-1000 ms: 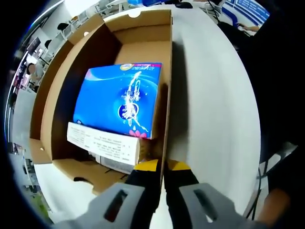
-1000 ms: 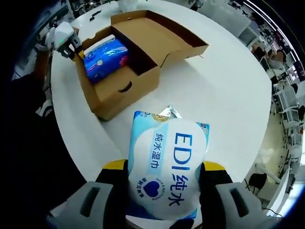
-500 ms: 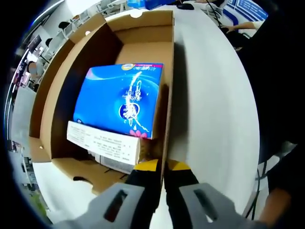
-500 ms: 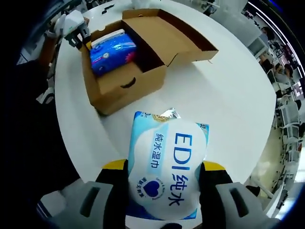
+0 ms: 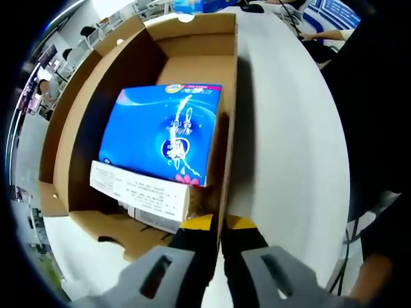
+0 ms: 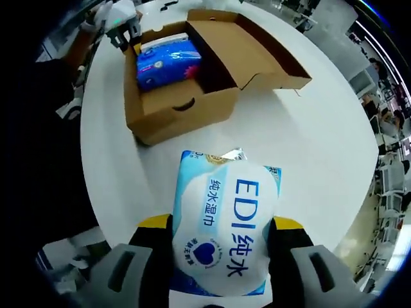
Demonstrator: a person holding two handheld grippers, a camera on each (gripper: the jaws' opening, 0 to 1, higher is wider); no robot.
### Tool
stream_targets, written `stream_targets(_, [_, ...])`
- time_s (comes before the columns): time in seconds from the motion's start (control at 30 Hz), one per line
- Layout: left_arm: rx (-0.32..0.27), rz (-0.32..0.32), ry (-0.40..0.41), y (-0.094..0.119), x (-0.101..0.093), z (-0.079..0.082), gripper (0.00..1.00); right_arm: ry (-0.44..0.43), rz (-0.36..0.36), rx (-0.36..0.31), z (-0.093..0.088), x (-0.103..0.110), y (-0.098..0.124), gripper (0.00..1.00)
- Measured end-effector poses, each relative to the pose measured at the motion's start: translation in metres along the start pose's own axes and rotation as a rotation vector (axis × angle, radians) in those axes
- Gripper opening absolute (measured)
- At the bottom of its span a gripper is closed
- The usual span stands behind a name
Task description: Operate the shoe box by opening the lid, removing the specified soft item, and placing it in the target area until the item is outside and the box remains undamaged.
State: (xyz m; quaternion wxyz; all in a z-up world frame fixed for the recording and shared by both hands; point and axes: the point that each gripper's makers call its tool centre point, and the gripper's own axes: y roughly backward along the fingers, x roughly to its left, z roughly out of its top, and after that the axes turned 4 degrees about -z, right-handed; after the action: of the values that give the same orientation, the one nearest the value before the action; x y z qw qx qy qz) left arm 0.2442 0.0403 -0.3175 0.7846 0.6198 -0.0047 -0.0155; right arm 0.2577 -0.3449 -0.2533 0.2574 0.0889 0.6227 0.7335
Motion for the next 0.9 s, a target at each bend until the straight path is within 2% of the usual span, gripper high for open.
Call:
stream_targets(0.33, [0.001,0.000,0.012,-0.0001,-0.0001,0.0002,0.03,0.102,0.016,-0.046,0.0096,0.0014,0.0018,0.58])
stream_targets(0.47, [0.001,0.000,0.014,-0.0002,-0.0004,0.0004,0.03,0.176,0.048,-0.052,0.0074,0.0055,-0.0021,0.58])
stream_targets(0.57, [0.003,0.000,0.018,-0.0003,-0.0003,0.0003,0.03,0.185,0.049,-0.051,0.0061,0.0056,-0.0047,0.58])
stream_targets(0.67, [0.006,-0.001,0.023,-0.0004,-0.0002,0.0002,0.03,0.234,0.030,-0.072,0.0084,0.0020,-0.0071,0.58])
stream_targets(0.77, [0.008,0.000,0.024,-0.0003,-0.0003,0.0002,0.03,0.238,0.036,-0.062,0.0064,0.0017,-0.0068,0.58])
stream_targets(0.9, [0.012,0.000,0.031,-0.0003,-0.0004,-0.0001,0.03,0.262,0.049,-0.086,0.0099,0.0049,-0.0070,0.58])
